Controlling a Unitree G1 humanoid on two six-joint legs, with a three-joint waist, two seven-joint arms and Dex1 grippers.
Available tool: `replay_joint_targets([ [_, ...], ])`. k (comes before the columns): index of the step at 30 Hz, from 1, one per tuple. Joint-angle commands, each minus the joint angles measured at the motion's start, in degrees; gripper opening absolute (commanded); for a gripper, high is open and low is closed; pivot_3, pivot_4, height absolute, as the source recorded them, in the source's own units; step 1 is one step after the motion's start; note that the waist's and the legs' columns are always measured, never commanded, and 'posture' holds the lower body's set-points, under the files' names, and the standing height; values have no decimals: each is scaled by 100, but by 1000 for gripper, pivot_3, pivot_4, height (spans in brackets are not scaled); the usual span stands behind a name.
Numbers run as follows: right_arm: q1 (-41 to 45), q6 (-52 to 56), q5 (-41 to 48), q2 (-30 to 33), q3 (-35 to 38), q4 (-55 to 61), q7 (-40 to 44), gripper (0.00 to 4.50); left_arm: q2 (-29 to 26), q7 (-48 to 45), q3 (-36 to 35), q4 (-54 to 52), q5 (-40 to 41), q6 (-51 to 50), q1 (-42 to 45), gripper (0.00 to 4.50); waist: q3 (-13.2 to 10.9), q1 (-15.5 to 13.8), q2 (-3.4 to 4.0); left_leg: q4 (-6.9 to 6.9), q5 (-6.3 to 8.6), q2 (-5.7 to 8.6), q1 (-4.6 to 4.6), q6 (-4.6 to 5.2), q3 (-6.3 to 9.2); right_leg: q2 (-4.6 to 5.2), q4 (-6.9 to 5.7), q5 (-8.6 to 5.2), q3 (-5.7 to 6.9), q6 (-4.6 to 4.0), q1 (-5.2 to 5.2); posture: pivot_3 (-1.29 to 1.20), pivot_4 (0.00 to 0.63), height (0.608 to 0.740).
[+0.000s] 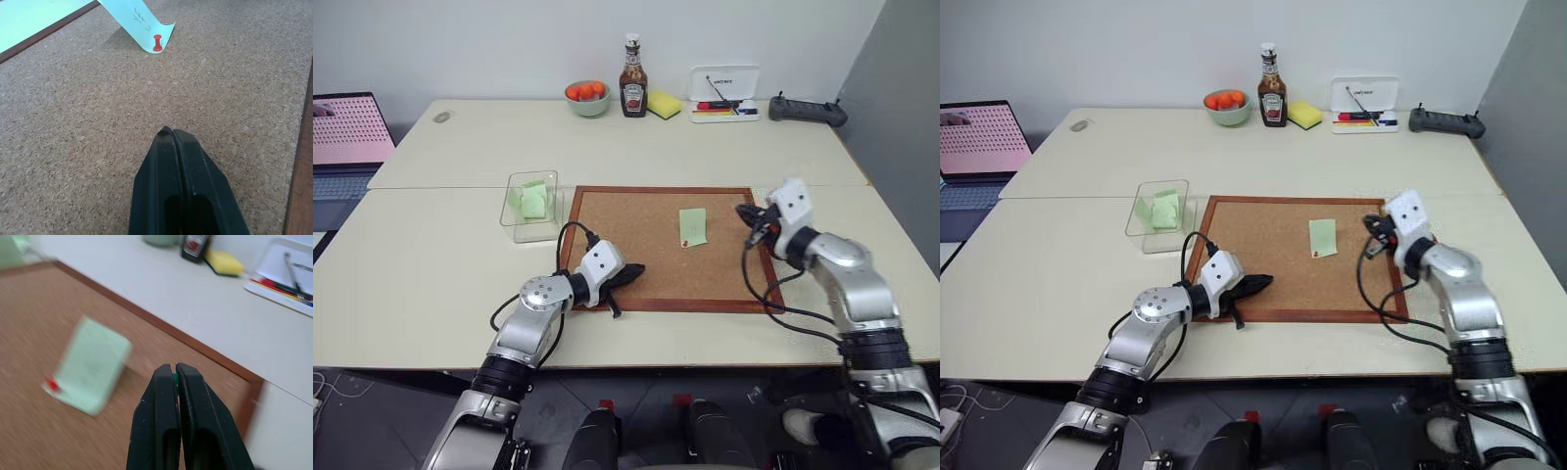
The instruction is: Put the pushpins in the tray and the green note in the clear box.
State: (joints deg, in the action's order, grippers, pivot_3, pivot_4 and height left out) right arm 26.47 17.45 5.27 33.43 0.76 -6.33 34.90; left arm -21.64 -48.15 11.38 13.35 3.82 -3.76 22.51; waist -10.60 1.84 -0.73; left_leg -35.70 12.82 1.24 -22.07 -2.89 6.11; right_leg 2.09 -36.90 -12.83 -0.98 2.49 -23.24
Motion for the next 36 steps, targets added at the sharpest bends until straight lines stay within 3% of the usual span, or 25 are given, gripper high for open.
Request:
replay_joint_targets([
  [1,-135,-332,-637,511,-98,-171,-134,68,-12,-85,241,238,-162,-106,-172,0,1,9,2,0,0,-1,1,0,-2,0,0,0,0,0,0,0,150,740],
  [11,-181,-554,-1303,816,-248,-861,-440,68,-7,-99,263,291,-169,-65,-126,0,1,2,2,-3,0,0,2,0,-5,0,-1,-1,-3,0,2,0,150,740],
  [30,109,-460,-1022,719,109,-726,-510,3714,-35,-92,250,320,-171,-29,-144,0,1,0,2,-3,0,0,2,0,-4,0,-1,0,-2,1,3,0,150,740],
  [36,127,-67,-199,300,158,-55,86,3714,-37,-107,250,361,-169,-18,-105,0,1,4,2,-3,0,-2,3,0,-2,-1,-2,0,-1,2,4,0,150,740],
])
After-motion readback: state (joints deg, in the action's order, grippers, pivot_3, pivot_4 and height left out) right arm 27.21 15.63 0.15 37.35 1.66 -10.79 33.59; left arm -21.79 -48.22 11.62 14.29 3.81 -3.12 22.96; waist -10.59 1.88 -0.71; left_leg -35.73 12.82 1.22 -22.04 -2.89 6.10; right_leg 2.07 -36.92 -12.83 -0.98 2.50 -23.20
